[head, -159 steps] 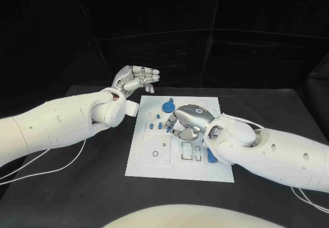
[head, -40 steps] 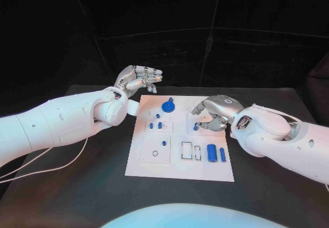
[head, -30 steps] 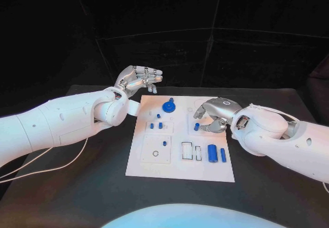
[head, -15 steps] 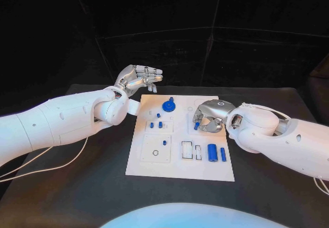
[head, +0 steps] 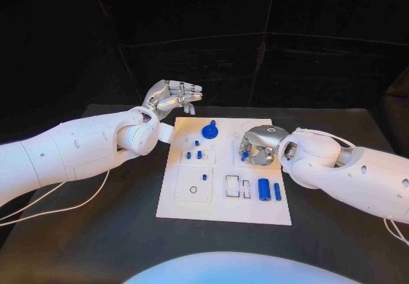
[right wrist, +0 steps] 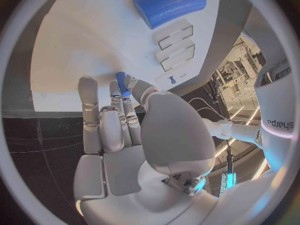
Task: Assemble the parts on the task board
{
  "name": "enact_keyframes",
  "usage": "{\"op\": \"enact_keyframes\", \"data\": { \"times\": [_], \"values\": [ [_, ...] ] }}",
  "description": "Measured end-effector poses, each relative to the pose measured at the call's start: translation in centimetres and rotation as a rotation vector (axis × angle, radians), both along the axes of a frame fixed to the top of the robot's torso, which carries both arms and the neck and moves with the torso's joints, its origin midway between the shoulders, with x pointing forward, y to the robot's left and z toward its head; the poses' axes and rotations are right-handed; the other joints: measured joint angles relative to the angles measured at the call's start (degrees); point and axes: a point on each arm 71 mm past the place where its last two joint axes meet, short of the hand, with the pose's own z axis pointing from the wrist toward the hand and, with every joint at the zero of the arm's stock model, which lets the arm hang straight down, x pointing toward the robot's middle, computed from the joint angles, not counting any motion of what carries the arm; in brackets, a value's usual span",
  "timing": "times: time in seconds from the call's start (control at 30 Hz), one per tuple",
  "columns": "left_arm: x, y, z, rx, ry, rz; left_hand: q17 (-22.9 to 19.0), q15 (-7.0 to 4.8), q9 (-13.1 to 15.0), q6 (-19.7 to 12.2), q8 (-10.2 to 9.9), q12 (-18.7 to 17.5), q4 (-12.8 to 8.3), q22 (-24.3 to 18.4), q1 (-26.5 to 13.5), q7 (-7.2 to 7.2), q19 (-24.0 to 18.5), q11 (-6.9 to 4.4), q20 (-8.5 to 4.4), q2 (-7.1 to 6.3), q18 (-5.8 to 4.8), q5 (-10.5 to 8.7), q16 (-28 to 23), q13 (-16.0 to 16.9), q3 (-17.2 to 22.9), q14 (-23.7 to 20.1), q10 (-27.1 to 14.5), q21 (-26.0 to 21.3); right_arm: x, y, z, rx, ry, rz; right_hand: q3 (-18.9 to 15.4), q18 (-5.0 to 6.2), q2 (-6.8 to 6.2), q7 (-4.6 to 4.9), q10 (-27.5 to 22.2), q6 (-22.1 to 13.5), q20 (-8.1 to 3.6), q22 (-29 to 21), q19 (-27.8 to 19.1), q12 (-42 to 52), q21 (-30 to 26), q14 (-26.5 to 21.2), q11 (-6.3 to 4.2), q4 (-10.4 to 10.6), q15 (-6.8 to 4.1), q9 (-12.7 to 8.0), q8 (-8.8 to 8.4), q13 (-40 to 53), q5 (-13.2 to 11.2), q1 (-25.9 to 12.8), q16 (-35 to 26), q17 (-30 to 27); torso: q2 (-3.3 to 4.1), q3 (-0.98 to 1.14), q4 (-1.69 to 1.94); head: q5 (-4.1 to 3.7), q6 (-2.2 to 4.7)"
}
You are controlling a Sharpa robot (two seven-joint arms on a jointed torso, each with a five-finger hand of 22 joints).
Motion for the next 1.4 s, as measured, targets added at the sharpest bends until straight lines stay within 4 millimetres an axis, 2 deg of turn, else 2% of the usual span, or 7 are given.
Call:
{"op": "enact_keyframes", "data": {
  "times": [0.1, 0.33, 0.67, 0.87, 1.0, 1.2, 1.4],
  "values": [
    [0.0, 0.0, 0.0, 0.000, 0.000, 0.000, 0.0, 0.00, 0.0, 0.0, 0.0, 0.0, 0.0, 0.0, 0.0, 0.00, 0.0, 0.00, 0.00, 0.00, 0.00, 0.00, 0.0, 0.0, 0.0, 0.0, 0.0, 0.0, 0.0, 0.1, -0.1, 0.001, 0.000, -0.001, 0.3, 0.00, 0.00, 0.27, 0.2, 0.3, -0.01, 0.2, 0.0, -0.1, 0.2, -0.2, 0.20, 0.0, -0.18, 0.0, 0.00, 0.0, 0.0, 0.0, 0.3, 0.2, 0.00, 0.00, 0.00, 0.03, -0.01],
    [0.0, 0.0, 0.0, 0.000, 0.000, 0.000, 0.0, 0.00, 0.0, 0.0, 0.0, 0.0, 0.0, 0.0, 0.0, 0.00, 0.0, 0.00, 0.00, 0.00, 0.00, 0.00, 0.0, 0.0, 0.0, 0.0, 0.0, 0.0, -0.3, 0.0, 0.0, 0.026, -0.020, -0.004, 1.6, 0.00, 0.49, -0.12, 1.8, 1.7, -0.28, 1.5, 0.8, -0.5, 1.1, 0.0, -0.35, -0.3, -0.39, 0.0, 0.35, 0.0, -0.5, 0.5, 0.9, 1.1, -0.01, 0.00, 0.00, 0.04, -0.05],
    [0.0, 0.1, 0.0, 0.001, 0.000, 0.001, 0.0, 0.20, 0.0, 0.0, 0.2, 0.0, 0.0, 0.0, 0.0, 0.00, 0.0, 0.00, 0.00, 0.00, 0.00, 0.00, 0.0, 0.0, 0.0, -0.2, 0.0, 0.0, -1.5, -0.6, 1.3, 0.114, -0.080, -0.011, 2.1, 0.00, 1.01, -0.31, 2.3, 2.0, -0.48, 1.7, 1.0, -0.8, 1.2, 0.0, -0.42, -0.3, -0.39, 0.0, 0.21, 0.2, -0.8, 0.7, 1.0, 1.3, -0.04, 0.02, 0.00, -0.12, 0.04],
    [0.1, 0.1, 0.0, 0.001, 0.000, 0.002, 0.0, 0.20, 0.0, 0.0, 0.2, 0.0, 0.0, 0.0, 0.0, 0.00, 0.0, 0.02, 0.00, 0.00, 0.00, 0.00, 0.0, 0.0, 0.0, -0.2, 0.0, 0.0, -2.8, 0.1, 2.3, 0.174, -0.094, 0.014, 2.2, 0.00, 1.07, -0.33, 2.3, 2.0, -0.48, 1.7, 1.0, -0.9, 1.2, 0.0, -0.42, -0.4, -0.38, 0.0, 0.16, 0.2, -0.9, 0.6, 1.0, 1.3, -0.04, 0.01, -0.01, -0.03, 0.05],
    [0.1, 0.1, 0.0, 0.001, 0.000, 0.003, 0.0, 0.20, 0.0, 0.0, 0.2, 0.0, 0.0, 0.0, 0.0, 0.00, 0.0, 0.21, 0.00, 0.00, 0.00, 0.00, 0.0, 0.0, 0.0, -0.2, -0.2, 0.0, -3.7, 1.5, 2.8, 0.222, -0.088, 0.046, 2.4, 0.00, 1.07, -0.32, 2.3, 1.9, -0.48, 1.7, 1.0, -1.1, 1.2, 0.0, -0.41, -0.3, -0.38, 0.0, 0.15, 0.2, -0.9, 0.6, 1.0, 1.2, -0.03, -0.01, -0.01, 0.15, 0.05],
    [0.1, 0.1, 0.0, 0.001, 0.000, 0.001, 0.0, 0.20, 0.0, 0.0, 0.2, 0.0, 0.0, 0.0, 0.0, 0.00, 0.0, 0.21, 0.00, 0.00, 0.00, 0.00, 0.0, 0.0, 0.0, -0.2, -0.2, 0.0, -4.8, 4.7, 3.4, 0.292, -0.068, 0.119, 2.4, 0.00, 1.07, -0.31, 2.3, 1.9, -0.48, 1.6, 1.0, -1.2, 1.2, 0.0, -0.41, -0.3, -0.38, 0.0, 0.00, 0.2, -0.9, 0.6, 1.0, 1.1, -0.03, -0.04, -0.01, 0.44, -0.01],
    [0.1, 0.0, 0.0, 0.000, 0.000, -0.001, 0.0, 0.20, 0.0, 0.0, 0.2, 0.0, 0.0, 0.0, 0.0, 0.00, 0.0, 0.21, 0.00, 0.00, 0.00, 0.00, 0.0, 0.0, 0.0, -0.2, -0.2, 0.0, -5.9, 7.8, 3.0, 0.334, -0.030, 0.184, 2.5, 0.00, 1.06, -0.35, 2.2, 1.9, -0.48, 1.4, 1.0, -1.2, 1.2, 0.0, -0.41, -0.5, -0.38, 0.0, -0.01, 0.2, -0.9, 0.6, 1.0, 1.1, -0.03, -0.11, 0.04, 0.93, -0.22]
  ]
}}
